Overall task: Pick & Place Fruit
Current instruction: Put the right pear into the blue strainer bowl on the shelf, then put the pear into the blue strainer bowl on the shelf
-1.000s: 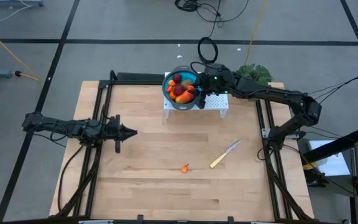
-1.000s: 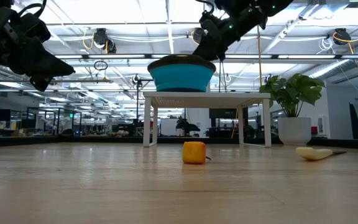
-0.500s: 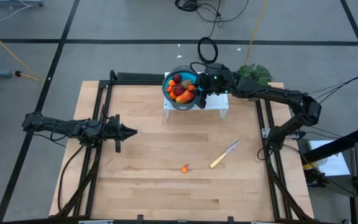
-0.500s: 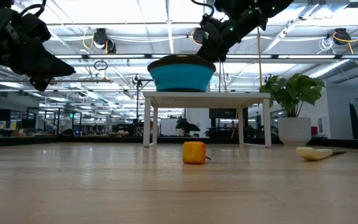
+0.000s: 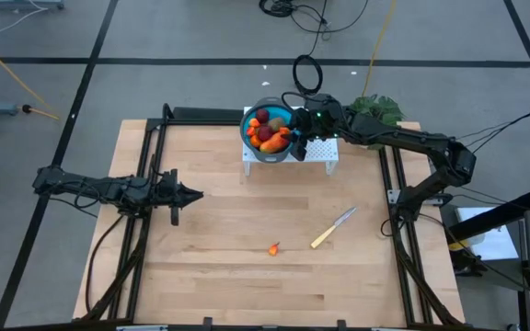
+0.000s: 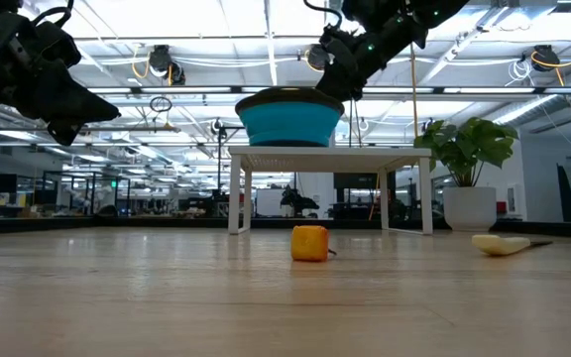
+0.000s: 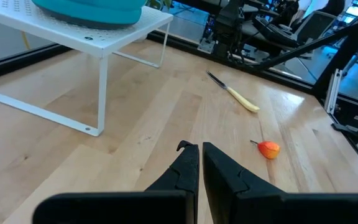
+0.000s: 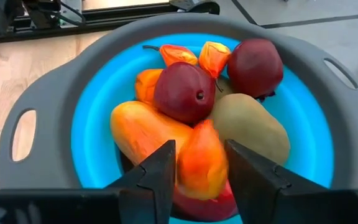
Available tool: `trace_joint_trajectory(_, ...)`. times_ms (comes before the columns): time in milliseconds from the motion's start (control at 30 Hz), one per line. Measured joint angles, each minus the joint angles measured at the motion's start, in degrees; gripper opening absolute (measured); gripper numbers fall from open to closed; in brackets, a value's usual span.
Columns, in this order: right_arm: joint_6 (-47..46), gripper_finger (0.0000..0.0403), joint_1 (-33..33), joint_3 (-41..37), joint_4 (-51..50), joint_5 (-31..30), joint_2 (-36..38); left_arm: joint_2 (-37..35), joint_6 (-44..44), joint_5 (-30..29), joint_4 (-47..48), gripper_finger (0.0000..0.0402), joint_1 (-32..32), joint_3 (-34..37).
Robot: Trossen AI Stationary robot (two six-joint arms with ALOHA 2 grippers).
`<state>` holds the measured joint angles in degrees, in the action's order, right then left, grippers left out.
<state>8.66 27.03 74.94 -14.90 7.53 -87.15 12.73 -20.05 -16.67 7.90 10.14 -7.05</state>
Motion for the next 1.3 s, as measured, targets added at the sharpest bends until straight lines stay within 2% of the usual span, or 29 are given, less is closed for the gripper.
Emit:
trace_joint_trajectory(233,-0.04,0.0157,0.00,0.00,-0.01,0.00,0.00,0.00,0.02,0.00,0.02,0.0019,0.01,0.00)
trace_joint_trajectory(367,-0.04,0.0155,-0.88,-0.04,0.04,-0.54,1.30,0.00,0.02,0.00,0.02,0.0019,0.00,0.00)
trace_joint_trajectory(533,-0.05,0.0116,-3.96,-0.04,-0.51,-4.70,4.83,0.00,0.04,0.01,0.01,0.0019,0.00,0.00)
trace_joint_trajectory(733,-0.65,0.0042,-8.42,-0.04,-0.63,-9.31,8.67,0.00,0.23,0.00,0.02,0.0019,0.01,0.00)
trace_joint_trajectory(833,-2.13,0.0008,-10.29,-0.04,-1.12,-9.29,10.45,0.00,0.37,0.00,0.02,0.0019,0.00,0.00)
trace_joint_trajectory(1067,-7.13,0.0007,-15.76,-0.21,-4.48,-12.68,14.06,0.00,0.65,0.00,0.02,0.0019,-0.01,0.00)
trace_joint_trajectory(1300,-11.11,0.0001,-21.65,-6.27,-2.97,-13.49,20.06,0.00,0.35,0.02,-0.60,0.0019,-0.01,0.02)
